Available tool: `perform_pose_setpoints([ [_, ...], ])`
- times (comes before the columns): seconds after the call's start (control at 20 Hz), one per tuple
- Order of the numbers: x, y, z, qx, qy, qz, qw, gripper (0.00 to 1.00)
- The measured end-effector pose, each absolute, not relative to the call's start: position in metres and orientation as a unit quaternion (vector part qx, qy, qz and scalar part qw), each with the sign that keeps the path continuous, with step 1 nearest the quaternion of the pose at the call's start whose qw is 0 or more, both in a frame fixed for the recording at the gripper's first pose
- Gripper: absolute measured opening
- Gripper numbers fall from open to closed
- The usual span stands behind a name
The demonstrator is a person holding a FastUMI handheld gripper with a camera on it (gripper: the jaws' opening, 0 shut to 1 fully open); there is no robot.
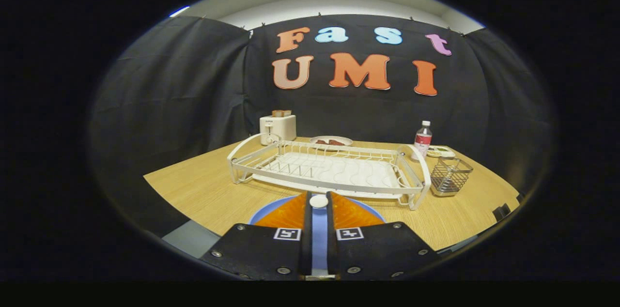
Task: Take the plate from the dish rack, then take the spoon from the basket and place it into the plate.
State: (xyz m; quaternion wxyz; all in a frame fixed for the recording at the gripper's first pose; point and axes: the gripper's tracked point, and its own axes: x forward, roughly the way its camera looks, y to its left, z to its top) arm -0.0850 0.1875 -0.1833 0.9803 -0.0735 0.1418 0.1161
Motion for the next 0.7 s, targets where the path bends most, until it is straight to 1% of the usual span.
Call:
perform_pose_setpoints([
  [0.25, -0.08, 0.188, -0.184, -0.074, 0.149, 0.118, 0.979, 0.45],
  [0.3, -0.078, 0.186, -0.182, -0.074, 0.15, 0.116, 0.979, 0.58],
  [0.4, -0.076, 0.179, -0.177, -0.069, 0.149, 0.11, 0.98, 0.72],
  [0.45, -0.074, 0.176, -0.175, -0.066, 0.149, 0.107, 0.981, 0.78],
  [0.5, -0.073, 0.172, -0.172, -0.065, 0.148, 0.104, 0.981, 0.86],
  [0.55, -0.071, 0.166, -0.169, -0.064, 0.148, 0.101, 0.982, 0.9],
  [0.6, -0.071, 0.16, -0.166, -0.063, 0.148, 0.097, 0.982, 0.96],
  [0.7, -0.067, 0.148, -0.159, -0.062, 0.148, 0.09, 0.983, 0.97],
])
